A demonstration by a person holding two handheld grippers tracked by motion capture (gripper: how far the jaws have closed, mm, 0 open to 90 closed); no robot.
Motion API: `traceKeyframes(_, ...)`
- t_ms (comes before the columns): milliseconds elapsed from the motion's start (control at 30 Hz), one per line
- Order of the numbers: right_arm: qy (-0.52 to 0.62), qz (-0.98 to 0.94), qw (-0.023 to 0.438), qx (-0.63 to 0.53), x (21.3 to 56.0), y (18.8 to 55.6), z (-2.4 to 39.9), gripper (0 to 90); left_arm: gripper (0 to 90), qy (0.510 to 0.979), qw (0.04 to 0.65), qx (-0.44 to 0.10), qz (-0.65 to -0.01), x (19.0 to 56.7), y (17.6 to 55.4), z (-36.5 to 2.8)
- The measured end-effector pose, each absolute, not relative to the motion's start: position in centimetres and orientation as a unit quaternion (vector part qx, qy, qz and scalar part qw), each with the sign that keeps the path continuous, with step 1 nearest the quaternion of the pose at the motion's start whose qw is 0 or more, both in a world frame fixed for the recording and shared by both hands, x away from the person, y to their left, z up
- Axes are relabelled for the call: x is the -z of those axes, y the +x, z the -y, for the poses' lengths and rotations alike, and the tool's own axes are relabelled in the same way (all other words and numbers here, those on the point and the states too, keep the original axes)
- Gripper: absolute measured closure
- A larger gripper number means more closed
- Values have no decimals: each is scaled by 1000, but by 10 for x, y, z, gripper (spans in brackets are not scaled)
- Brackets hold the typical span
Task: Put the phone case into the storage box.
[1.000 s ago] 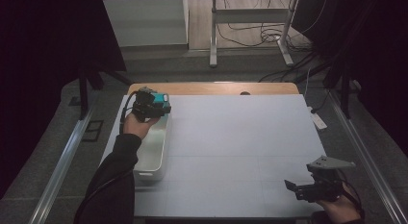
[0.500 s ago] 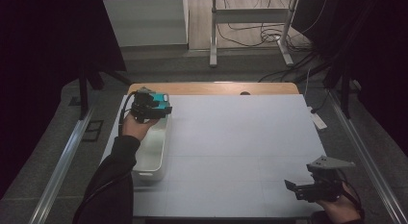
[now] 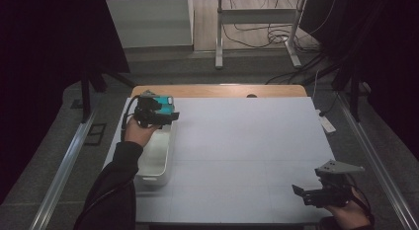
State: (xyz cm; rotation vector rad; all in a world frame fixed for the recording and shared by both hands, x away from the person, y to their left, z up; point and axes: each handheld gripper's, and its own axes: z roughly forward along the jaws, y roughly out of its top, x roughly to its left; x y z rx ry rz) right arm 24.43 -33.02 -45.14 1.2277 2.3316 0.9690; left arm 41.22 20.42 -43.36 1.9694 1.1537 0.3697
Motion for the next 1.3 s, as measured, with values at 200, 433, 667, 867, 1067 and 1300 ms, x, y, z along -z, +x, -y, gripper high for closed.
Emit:
traceKeyframes(200,432,-819,167,-340,451,244,330,6,73,776,417,-141,-452,432,408,-206)
traceKeyframes(433,432,-818,167,-340,451,244,330,6,31,776,420,-146,-448,431,403,-207)
traceKeyframes(667,436,-816,168,-340,451,244,330,1,14,778,424,-149,-440,428,397,-207)
traceKeyframes(867,437,-816,170,-339,451,244,330,0,6,780,425,-153,-434,428,391,-206)
traceKeyframes(1067,438,-816,170,-338,451,244,330,0,2,780,426,-156,-430,429,386,-205)
traceKeyframes(1300,438,-815,170,-338,451,244,330,0,0,777,437,-159,-424,431,378,-205)
